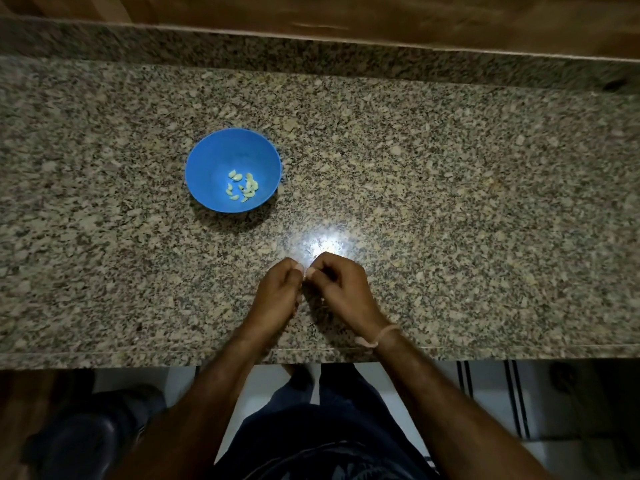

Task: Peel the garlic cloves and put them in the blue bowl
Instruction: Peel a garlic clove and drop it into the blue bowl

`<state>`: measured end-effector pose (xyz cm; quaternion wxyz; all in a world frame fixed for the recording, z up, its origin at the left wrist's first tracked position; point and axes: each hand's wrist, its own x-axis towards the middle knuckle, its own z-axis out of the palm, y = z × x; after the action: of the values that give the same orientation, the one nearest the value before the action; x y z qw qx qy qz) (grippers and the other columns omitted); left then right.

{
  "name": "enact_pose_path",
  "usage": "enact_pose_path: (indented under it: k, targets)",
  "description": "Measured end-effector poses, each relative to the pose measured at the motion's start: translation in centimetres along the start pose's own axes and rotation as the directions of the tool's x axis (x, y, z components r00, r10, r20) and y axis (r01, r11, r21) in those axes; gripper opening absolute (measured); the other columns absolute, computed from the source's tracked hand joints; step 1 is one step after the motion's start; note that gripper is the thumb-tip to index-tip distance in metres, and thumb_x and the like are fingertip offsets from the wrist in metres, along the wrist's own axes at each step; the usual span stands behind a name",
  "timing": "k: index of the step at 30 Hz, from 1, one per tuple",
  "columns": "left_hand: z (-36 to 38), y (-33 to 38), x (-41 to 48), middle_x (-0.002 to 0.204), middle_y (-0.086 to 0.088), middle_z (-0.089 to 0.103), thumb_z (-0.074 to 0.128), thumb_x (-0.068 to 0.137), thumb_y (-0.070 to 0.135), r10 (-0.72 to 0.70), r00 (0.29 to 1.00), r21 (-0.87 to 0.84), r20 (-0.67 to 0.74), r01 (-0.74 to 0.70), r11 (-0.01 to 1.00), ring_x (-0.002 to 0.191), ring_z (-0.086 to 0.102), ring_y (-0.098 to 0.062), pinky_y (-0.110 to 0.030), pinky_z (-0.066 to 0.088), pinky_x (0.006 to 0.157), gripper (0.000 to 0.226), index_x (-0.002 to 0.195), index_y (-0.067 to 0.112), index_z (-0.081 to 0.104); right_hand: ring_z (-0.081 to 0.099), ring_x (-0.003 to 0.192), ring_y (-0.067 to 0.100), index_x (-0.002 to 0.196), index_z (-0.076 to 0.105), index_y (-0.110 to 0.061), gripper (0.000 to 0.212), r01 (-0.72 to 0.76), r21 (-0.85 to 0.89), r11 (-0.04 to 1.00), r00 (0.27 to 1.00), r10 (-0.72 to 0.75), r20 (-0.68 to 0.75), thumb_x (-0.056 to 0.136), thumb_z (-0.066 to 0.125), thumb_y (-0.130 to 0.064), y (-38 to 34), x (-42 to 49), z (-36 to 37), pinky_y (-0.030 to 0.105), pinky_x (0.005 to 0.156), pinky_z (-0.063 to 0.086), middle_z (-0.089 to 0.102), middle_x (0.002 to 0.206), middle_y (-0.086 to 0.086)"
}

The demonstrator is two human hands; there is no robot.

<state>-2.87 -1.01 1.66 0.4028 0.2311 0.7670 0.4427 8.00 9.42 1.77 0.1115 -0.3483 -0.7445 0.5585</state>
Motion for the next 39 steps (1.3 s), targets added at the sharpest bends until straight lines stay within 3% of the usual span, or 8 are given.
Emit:
enact_pose_path:
  k: [4, 10, 13, 17, 19, 24, 30, 39]
  targets:
    - [0.0, 0.2, -0.5, 0.081, 0.003, 0.048, 0.046, 0.108, 0.011, 0.357, 0.929, 0.35, -0.099, -0.303, 0.886, 0.071, 0.048, -0.013, -0.026, 0.034, 0.06, 0.023, 0.086, 0.015, 0.047, 0.049, 0.06, 0.016, 0.081, 0.063, -0.006, 0.017, -0.565, 0.581, 0.586, 0.822, 0.461, 0.335, 0.098, 0.061, -0.005, -1.1, 1.0, -0.2, 0.03, 0.058, 0.04, 0.056, 0.07, 0.009]
    - [0.0, 0.7, 0.5, 0.062, 0.001, 0.043, 0.04, 0.105, 0.016, -0.291, 0.947, -0.325, 0.137, 0.321, 0.89, 0.056, 0.035, -0.017, -0.03, 0.025, 0.051, 0.026, 0.081, 0.018, 0.05, 0.064, 0.073, 0.018, 0.085, 0.067, -0.014, 0.014, 0.084, -0.006, 0.996, 0.996, -0.084, -0.029, 0.099, 0.066, -0.011, 0.5, -0.3, -0.2, 0.034, 0.068, 0.051, 0.068, 0.077, 0.0]
    - [-0.1, 0.4, -0.1, 0.067, 0.003, 0.049, 0.041, 0.109, 0.015, -0.102, 0.991, -0.168, 0.089, 0.115, 0.979, 0.061, 0.043, -0.015, -0.029, 0.034, 0.053, 0.028, 0.082, 0.016, 0.049, 0.059, 0.068, 0.017, 0.079, 0.067, -0.011, 0.02, -0.194, 0.302, 0.933, 0.98, 0.171, 0.1, 0.099, 0.063, -0.008, 0.3, 0.4, -0.5, 0.032, 0.065, 0.049, 0.066, 0.073, 0.004]
    - [-0.5, -0.7, -0.5, 0.081, 0.0, 0.049, 0.042, 0.108, 0.016, 0.382, 0.924, 0.299, 0.002, -0.365, 0.882, 0.076, 0.05, -0.019, -0.034, 0.038, 0.065, 0.023, 0.086, 0.015, 0.047, 0.052, 0.057, 0.012, 0.077, 0.065, -0.009, 0.024, -0.699, 0.539, 0.47, 0.713, 0.513, 0.478, 0.099, 0.055, -0.006, -0.4, 0.9, -0.9, 0.022, 0.054, 0.045, 0.059, 0.07, 0.004]
    - [-0.2, -0.6, -0.5, 0.078, -0.002, 0.05, 0.043, 0.109, 0.014, 0.301, 0.953, 0.229, 0.006, -0.295, 0.928, 0.071, 0.048, -0.018, -0.032, 0.037, 0.062, 0.024, 0.085, 0.011, 0.048, 0.053, 0.057, 0.011, 0.08, 0.066, -0.008, 0.022, -0.69, 0.573, 0.442, 0.72, 0.498, 0.483, 0.1, 0.055, -0.007, -0.2, 0.7, -0.9, 0.021, 0.054, 0.047, 0.06, 0.07, 0.003]
    - [0.2, 1.0, -0.2, 0.062, 0.003, 0.043, 0.039, 0.105, 0.012, -0.306, 0.922, -0.357, 0.238, 0.376, 0.855, 0.059, 0.036, -0.016, -0.028, 0.027, 0.053, 0.028, 0.079, 0.017, 0.048, 0.065, 0.075, 0.025, 0.085, 0.066, -0.01, 0.015, 0.023, 0.034, 0.999, 0.997, -0.025, 0.067, 0.1, 0.065, -0.013, 1.6, -0.1, -0.5, 0.037, 0.07, 0.053, 0.069, 0.079, 0.005]
    - [0.0, 0.0, -0.7, 0.074, 0.006, 0.064, 0.054, 0.107, 0.023, 0.104, 0.993, 0.016, -0.052, -0.103, 0.995, 0.069, 0.059, -0.018, -0.032, 0.047, 0.062, 0.022, 0.088, 0.016, 0.062, 0.059, 0.072, 0.017, 0.088, 0.067, -0.003, 0.015, -0.269, 0.409, 0.872, 0.961, 0.215, 0.175, 0.102, 0.064, -0.009, 0.4, -0.1, -0.9, 0.034, 0.071, 0.052, 0.063, 0.077, 0.008]
    - [0.2, 0.1, -1.0, 0.083, 0.001, 0.069, 0.062, 0.101, 0.011, 0.166, 0.975, 0.029, -0.15, -0.164, 0.986, 0.079, 0.065, -0.018, -0.032, 0.052, 0.07, 0.011, 0.091, 0.015, 0.066, 0.056, 0.061, 0.016, 0.085, 0.067, -0.005, 0.021, -0.568, 0.618, 0.543, 0.82, 0.433, 0.374, 0.1, 0.053, -0.002, 0.5, 0.3, -0.1, 0.025, 0.059, 0.05, 0.063, 0.073, 0.008]
